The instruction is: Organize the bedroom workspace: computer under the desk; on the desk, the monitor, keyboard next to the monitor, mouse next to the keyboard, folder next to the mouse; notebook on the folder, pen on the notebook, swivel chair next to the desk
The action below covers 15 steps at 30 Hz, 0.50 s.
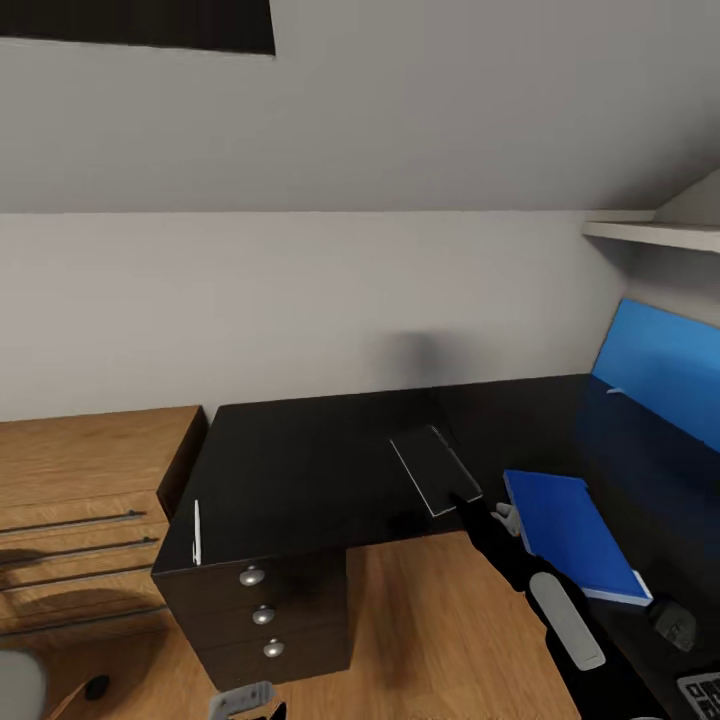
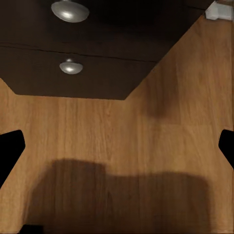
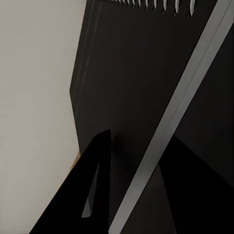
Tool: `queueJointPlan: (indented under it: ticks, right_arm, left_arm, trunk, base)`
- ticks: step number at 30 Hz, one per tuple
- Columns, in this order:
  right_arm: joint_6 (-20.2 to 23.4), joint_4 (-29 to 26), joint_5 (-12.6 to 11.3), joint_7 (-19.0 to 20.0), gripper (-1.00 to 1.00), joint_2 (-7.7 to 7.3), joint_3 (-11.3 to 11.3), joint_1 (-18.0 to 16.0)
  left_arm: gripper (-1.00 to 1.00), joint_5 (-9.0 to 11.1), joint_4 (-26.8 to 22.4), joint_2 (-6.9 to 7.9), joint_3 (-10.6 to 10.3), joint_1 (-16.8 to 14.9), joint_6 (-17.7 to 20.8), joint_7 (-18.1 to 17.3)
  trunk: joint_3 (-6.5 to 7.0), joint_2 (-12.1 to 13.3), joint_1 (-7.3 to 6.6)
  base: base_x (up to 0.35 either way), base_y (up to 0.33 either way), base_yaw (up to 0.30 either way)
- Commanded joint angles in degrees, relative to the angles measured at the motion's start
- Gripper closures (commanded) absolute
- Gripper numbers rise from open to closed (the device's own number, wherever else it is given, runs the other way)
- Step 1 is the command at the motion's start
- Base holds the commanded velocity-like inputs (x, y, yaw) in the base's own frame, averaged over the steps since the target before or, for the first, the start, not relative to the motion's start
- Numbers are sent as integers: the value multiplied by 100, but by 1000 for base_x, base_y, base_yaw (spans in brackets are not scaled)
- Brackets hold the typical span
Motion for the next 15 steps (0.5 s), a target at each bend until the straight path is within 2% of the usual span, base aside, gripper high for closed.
queueJointPlan:
  ticks: [1, 2, 3, 5, 9, 15]
  right_arm:
    - [22, -11, -57, -12, 100, -13, 8, -4]
    - [23, -19, -57, -12, 100, -16, 8, -4]
    - [30, -53, -57, -13, 100, -69, 8, -4]
    - [31, -59, -57, -16, 100, -88, 2, -4]
    - [34, -65, -62, -19, 100, -108, -74, -4]
    - [42, -66, -65, -20, 100, -116, -195, -4]
  left_arm:
    - [-100, 46, 90, -4, 6, 1, 32, -1]
    - [-100, 45, 141, -3, 4, 1, 32, -2]
    - [-100, 41, 399, 0, 5, 1, -47, -1]
    - [-100, 44, 494, 1, 6, 1, -189, 1]
    - [-100, 47, 657, 1, 11, 1, -519, 11]
    - [-100, 49, 748, 2, 15, 1, -661, 15]
  trunk:
    - [-5, -3, 0]
    - [-5, -3, 0]
    - [-5, -3, 0]
    - [-5, -3, 0]
    - [-5, -3, 0]
    - [-5, -3, 0]
  base:
    - [0, 0, -262]
    - [0, 0, -263]
    - [0, 0, -264]
    - [0, 0, -264]
    - [0, 0, -265]
    - [0, 0, -265]
